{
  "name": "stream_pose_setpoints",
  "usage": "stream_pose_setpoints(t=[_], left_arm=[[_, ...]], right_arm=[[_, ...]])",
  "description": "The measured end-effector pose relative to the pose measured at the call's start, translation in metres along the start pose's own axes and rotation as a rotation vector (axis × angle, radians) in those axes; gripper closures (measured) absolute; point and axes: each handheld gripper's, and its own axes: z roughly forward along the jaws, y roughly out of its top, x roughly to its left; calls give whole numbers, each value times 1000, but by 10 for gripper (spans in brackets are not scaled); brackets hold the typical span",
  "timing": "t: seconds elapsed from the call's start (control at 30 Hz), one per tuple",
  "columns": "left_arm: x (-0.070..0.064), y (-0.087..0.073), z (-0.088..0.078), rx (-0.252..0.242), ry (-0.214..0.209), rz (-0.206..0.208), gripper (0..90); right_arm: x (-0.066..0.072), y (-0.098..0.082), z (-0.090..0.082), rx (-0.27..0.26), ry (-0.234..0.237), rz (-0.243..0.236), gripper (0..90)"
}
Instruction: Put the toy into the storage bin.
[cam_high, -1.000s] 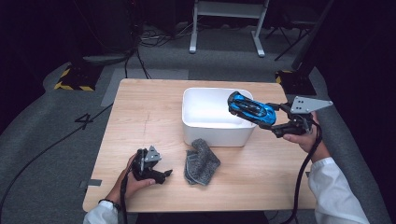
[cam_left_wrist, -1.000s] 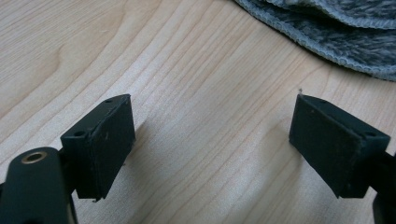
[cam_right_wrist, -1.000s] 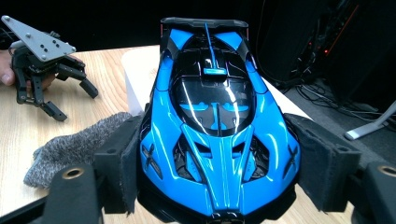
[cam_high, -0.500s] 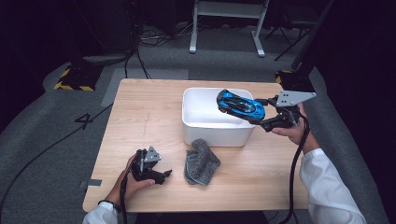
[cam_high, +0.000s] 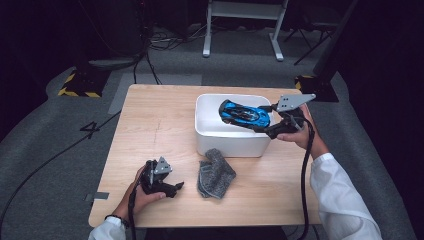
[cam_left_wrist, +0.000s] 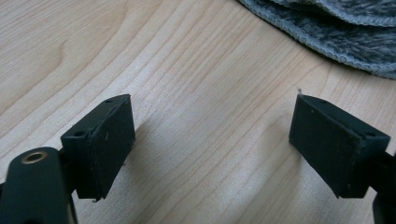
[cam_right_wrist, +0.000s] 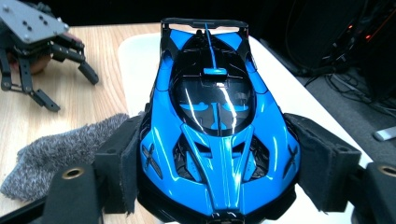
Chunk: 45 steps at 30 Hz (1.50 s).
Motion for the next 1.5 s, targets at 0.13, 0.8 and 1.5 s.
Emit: stream_pose_setpoints(t=[0.13,0.8,1.5], left_arm=[[0,0,0,0,0,0,147],[0,-1,-1,1,-1,5,147],[0,-1,-1,1,-1,5,147]], right_arm=[[-2,4,11,40,19,-6,260],[-5,9,51,229,89,-29,259],[-21,-1,53,365,64,23,262]])
